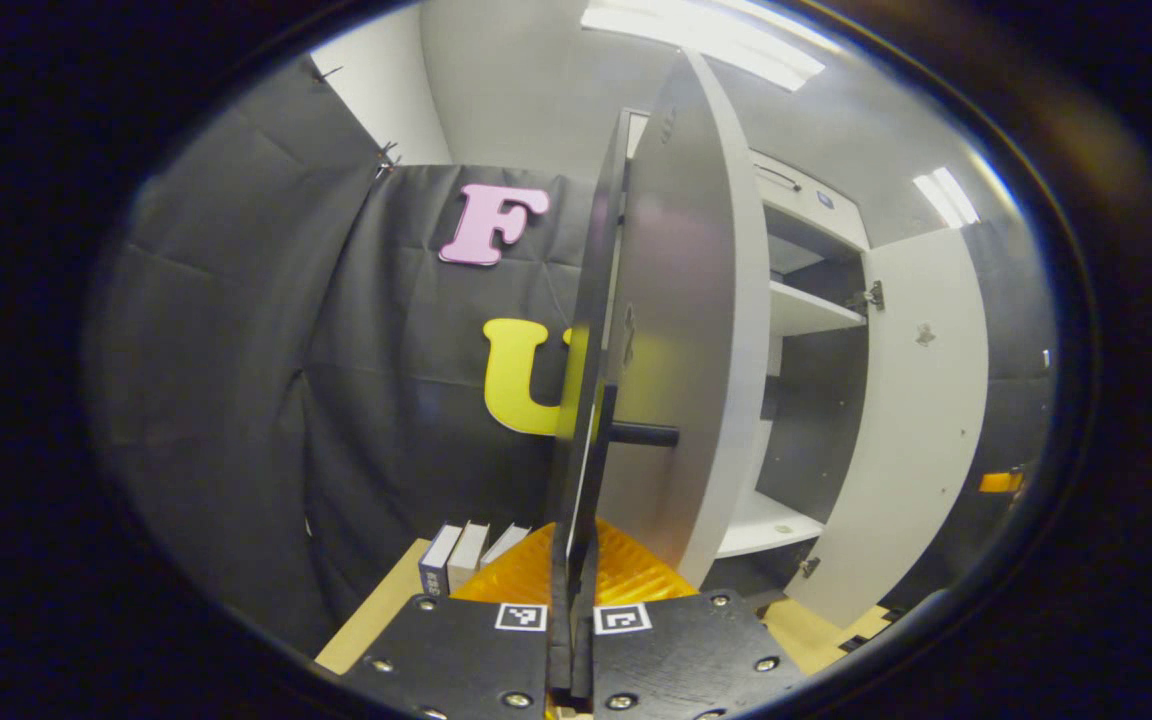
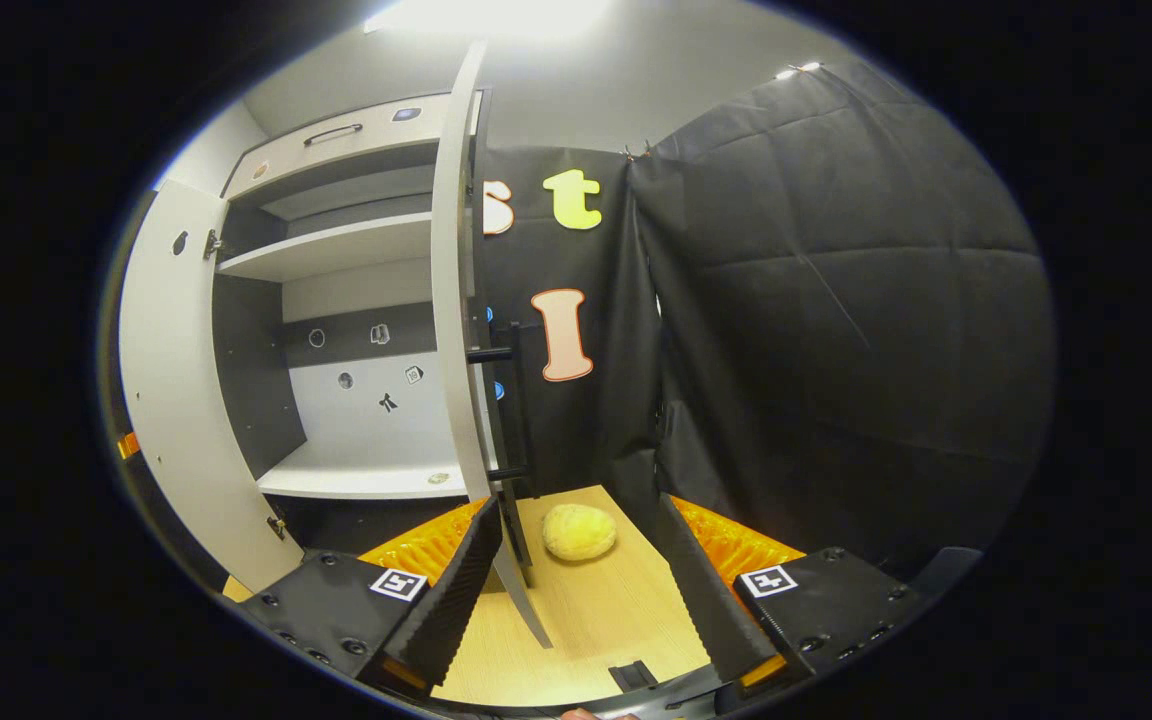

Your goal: Open the right door of the double-door shoe cabinet with the right hand, and open the left door with the left hand.

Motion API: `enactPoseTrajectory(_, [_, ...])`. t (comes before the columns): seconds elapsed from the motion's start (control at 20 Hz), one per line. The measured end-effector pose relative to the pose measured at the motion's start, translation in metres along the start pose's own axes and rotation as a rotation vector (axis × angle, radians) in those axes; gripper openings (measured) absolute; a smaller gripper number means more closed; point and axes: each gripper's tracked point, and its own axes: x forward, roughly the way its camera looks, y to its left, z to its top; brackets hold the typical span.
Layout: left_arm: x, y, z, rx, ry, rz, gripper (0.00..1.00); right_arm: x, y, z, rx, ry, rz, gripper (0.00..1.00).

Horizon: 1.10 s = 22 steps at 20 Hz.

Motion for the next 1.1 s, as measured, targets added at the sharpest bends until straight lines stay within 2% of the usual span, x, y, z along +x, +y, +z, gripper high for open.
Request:
enactPoseTrajectory(0.15, [-0.014, -0.004, 0.002, -0.054, 0.008, 0.035, 0.02, 0.004, 0.002, 0.0, 0.012, -0.027, 0.011, 0.98])
enactPoseTrajectory(0.3, [-0.025, 0.001, 0.003, -0.037, 0.019, 0.094, 0.02, 0.007, 0.004, 0.0, 0.024, -0.057, 0.024, 1.0])
enactPoseTrajectory(0.4, [-0.038, -0.004, 0.012, -0.051, -0.005, 0.116, 0.01, 0.007, 0.01, 0.002, 0.036, -0.078, 0.05, 0.98])
enactPoseTrajectory(0.5, [-0.041, -0.016, 0.016, -0.056, -0.02, 0.107, 0.01, 0.008, 0.013, 0.006, 0.008, -0.103, 0.077, 0.98])
enactPoseTrajectory(0.75, [-0.051, -0.034, 0.028, 0.041, -0.083, 0.116, 0.01, 0.003, 0.046, 0.019, -0.063, -0.124, 0.213, 0.98])
enactPoseTrajectory(0.95, [-0.069, -0.048, 0.035, 0.082, -0.142, 0.173, 0.03, -0.013, 0.075, 0.028, -0.098, -0.157, 0.332, 0.98])
enactPoseTrajectory(1.0, [-0.07, -0.054, 0.034, 0.083, -0.141, 0.175, 0.06, -0.016, 0.079, 0.027, -0.105, -0.158, 0.359, 0.93])
enactPoseTrajectory(1.05, [-0.074, -0.06, 0.034, 0.088, -0.143, 0.185, 0.07, -0.019, 0.081, 0.025, -0.111, -0.152, 0.384, 0.98])
enactPoseTrajectory(1.1, [-0.08, -0.066, 0.033, 0.103, -0.146, 0.205, 0.37, -0.023, 0.085, 0.018, -0.118, -0.14, 0.409, 0.93])
